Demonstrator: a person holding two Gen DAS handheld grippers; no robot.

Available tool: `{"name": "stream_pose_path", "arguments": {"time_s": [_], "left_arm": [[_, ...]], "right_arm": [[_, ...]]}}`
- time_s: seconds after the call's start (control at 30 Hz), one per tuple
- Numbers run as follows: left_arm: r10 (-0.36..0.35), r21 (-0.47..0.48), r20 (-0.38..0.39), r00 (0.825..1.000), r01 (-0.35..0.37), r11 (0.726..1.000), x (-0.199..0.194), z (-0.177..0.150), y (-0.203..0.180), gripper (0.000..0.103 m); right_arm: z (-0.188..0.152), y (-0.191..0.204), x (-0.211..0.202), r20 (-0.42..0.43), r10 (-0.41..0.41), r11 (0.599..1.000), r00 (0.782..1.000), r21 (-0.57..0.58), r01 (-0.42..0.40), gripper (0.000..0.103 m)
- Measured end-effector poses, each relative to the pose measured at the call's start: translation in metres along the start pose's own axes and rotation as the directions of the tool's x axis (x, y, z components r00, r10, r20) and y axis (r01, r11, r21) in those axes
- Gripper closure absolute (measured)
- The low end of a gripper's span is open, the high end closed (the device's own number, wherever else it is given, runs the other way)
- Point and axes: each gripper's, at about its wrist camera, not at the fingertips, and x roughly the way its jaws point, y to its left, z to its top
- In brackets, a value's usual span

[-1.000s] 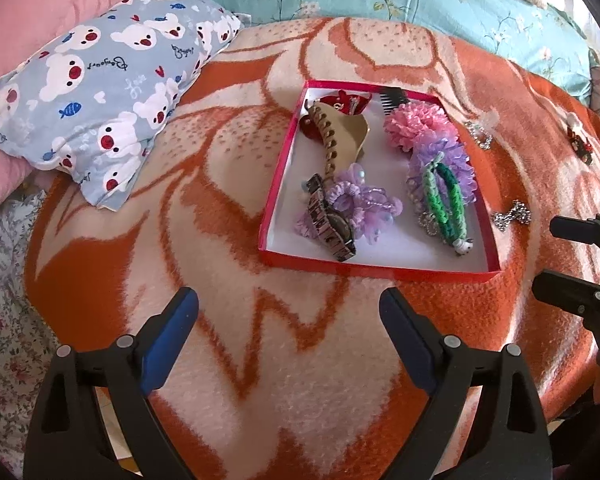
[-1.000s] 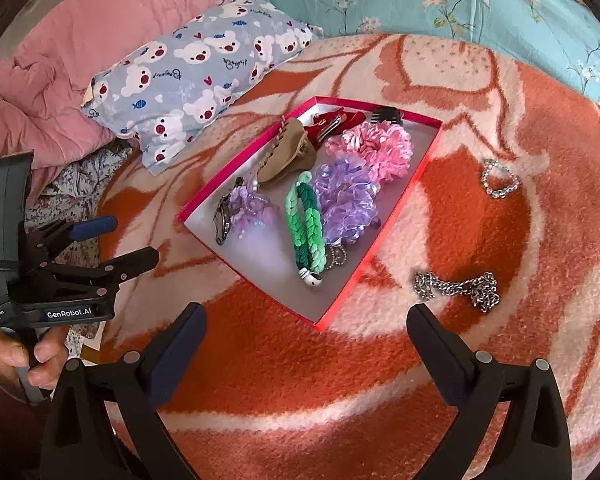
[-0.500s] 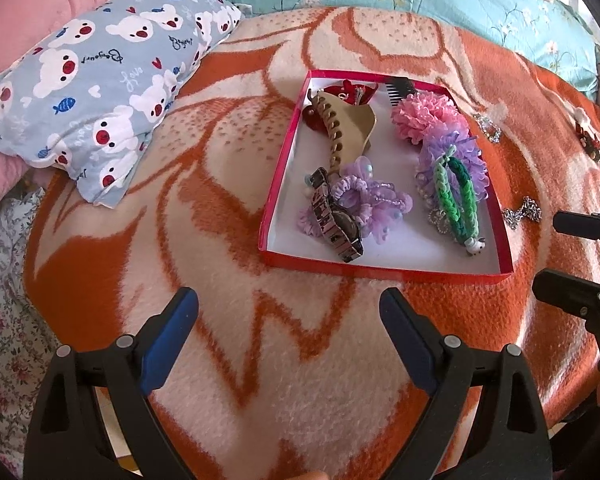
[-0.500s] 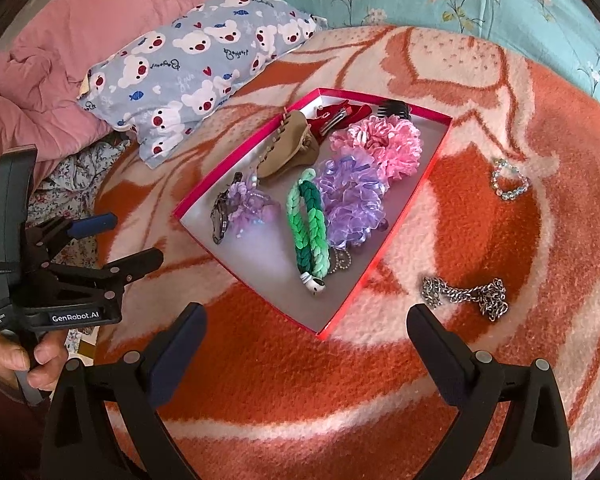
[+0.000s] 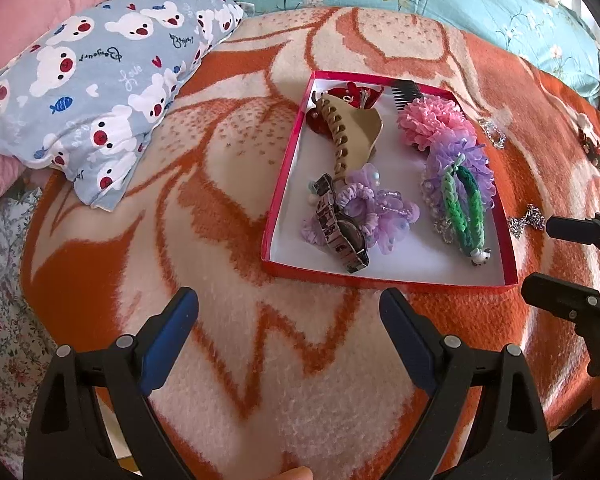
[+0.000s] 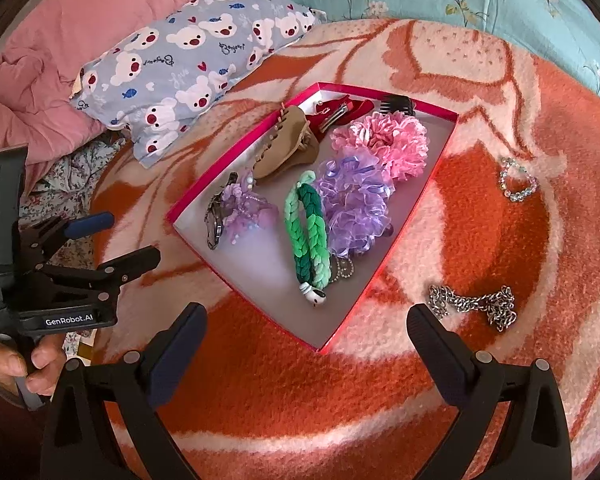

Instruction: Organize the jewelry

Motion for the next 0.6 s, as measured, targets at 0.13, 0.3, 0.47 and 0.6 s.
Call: {"name": "stream_pose_path", "arguments": {"time_s": [0.13, 0.3, 0.47, 0.6], "left_arm": [[-0.002, -0.004, 0.002, 1.000, 0.002, 1.000, 0.0011, 0.0017, 0.0006, 0.010], [-0.003, -0.006, 0.006, 1.000, 0.003, 1.000, 0.0011, 0.0023, 0.0010, 0.010], [0.008, -0.003, 0.010, 1.000, -0.008, 1.000, 0.0004, 0.0031, 0.0011, 0.010], [0.008, -0.002, 0.012, 1.000, -0.008, 1.000, 0.0009, 0.0037, 0.0020, 0.010]], "right_arm": [[0.0009, 0.0004, 0.0005, 0.002, 0.000, 1.000, 1.000, 0.001, 0.000, 0.002], [0.0041, 0.0010, 0.0025, 0.001, 0.002, 1.000, 1.000, 0.002, -0.002, 0.002], [0.0066, 0.0026, 0.0034, 0.002, 0.004, 1.000, 1.000, 0.001, -0.004, 0.002], [0.0080, 0.0046, 0.0043, 0.002, 0.005, 1.000, 1.000, -0.001, -0.005, 0.002]]}}
